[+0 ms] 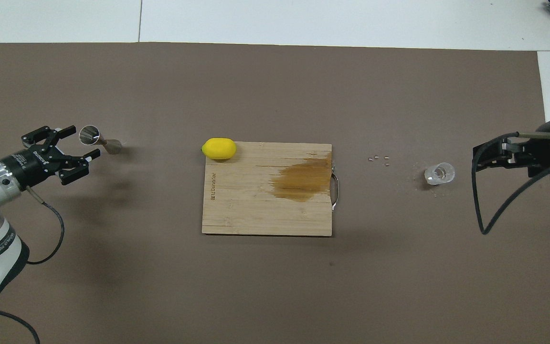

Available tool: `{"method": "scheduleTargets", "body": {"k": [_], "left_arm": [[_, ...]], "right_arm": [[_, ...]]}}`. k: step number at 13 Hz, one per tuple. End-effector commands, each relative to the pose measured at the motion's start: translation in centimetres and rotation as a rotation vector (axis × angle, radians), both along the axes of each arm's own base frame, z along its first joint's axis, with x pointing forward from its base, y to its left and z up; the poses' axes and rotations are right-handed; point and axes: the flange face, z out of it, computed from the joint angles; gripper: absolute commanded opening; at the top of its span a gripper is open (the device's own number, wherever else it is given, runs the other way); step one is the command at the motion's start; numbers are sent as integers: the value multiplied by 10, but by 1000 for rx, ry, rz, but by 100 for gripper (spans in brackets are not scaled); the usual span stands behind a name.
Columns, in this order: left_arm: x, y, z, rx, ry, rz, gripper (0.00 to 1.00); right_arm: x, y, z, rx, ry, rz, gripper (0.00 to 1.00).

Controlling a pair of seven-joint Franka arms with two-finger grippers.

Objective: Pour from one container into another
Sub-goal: 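Close the left gripper around the small metal cup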

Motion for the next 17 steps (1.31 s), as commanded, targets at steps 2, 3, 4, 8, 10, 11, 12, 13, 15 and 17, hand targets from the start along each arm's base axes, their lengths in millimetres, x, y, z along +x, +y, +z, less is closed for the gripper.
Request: {"method": "scheduleTargets", "body": {"k": [2,3,4,8,10,11,12,13,15,17], "left_arm": [[-1,-6,-5,-5,-3,49,87],[-1,-9,-5,-14,-8,53,86],[-1,-9,-4,-15,-16,57,85],[0,-11,-5,-18,-18,74,84],[0,-13,-3,-24,-22,80,82],[1,-15,-4,-28,-23,79,82],[1,-16,-4,-28,-24,82,81],[1,-15,-4,-24,-23,87,80],[1,-15,-4,-24,-22,89,77],[1,-15,-4,-25,-22,88,65]], "right_arm": [[-4,-2,0,4,4,-10,100],[-4,-2,0,4,4,-10,100],[-4,-2,0,4,4,-10,100],[-4,-2,0,4,4,-10,100],[-4,-2,0,4,4,-10,100],[-4,-2,0,4,4,-10,100],[-4,-2,0,4,4,-10,100],[-4,-2,0,4,4,-10,100],[-4,-1,0,4,4,-9,100],[-4,-2,0,4,4,-10,100]]}}
